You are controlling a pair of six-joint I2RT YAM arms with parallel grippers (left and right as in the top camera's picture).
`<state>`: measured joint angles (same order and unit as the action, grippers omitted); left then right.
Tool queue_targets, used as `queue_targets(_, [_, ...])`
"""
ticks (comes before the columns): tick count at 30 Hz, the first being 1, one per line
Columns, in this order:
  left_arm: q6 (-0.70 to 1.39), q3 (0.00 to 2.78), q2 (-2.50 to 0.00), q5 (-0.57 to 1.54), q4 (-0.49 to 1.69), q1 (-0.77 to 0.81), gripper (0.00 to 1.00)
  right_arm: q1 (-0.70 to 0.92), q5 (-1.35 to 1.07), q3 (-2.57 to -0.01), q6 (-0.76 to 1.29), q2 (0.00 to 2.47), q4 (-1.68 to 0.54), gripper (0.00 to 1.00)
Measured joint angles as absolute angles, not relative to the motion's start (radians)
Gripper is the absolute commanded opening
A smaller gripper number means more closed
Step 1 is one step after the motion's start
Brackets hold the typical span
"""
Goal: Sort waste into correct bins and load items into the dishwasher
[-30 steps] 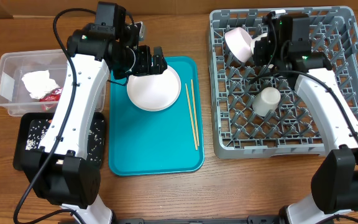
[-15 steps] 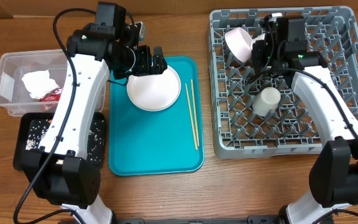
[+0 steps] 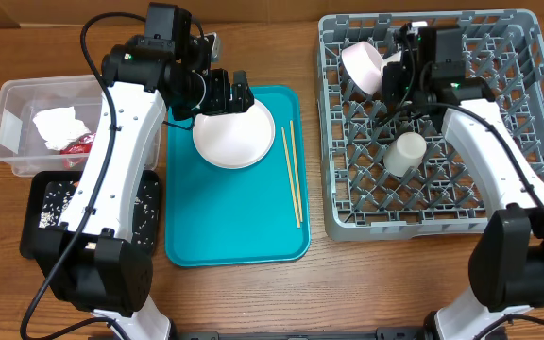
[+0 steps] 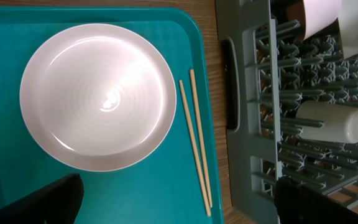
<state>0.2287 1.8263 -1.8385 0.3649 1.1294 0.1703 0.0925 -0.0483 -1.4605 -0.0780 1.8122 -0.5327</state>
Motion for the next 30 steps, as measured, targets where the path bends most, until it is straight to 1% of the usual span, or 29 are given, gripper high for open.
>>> queue_targets(7, [0.229,1.826,-1.839,0.365,1.129,0.17,1.0,0.093,-0.044,-1.46,-0.078,1.84,-0.533,0.26])
queue_targets(11, [0.229,1.826,-1.839,0.365,1.129,0.17,1.0,0.093,0.001,-1.46,-0.078,1.866,-0.53,0.27])
queue_targets(12, [0.229,1.826,-1.839,0.365,1.129,0.17,1.0,0.093,0.016,-1.46,-0.078,1.87,-0.524,0.28])
queue_targets(13, [0.229,1.826,-1.839,0.365,1.129,0.17,1.0,0.093,0.035,-1.46,-0.078,1.872,-0.519,0.31])
queue_targets(14, [0.229,1.826,-1.839,0.365,1.129,0.17,1.0,0.093,0.051,-1.46,-0.078,1.872,-0.517,0.33])
queue_targets(30, [0.229,1.826,-1.839,0.365,1.129,0.17,1.0,0.091,0.175,-1.46,-0.079,1.872,-0.492,0.39])
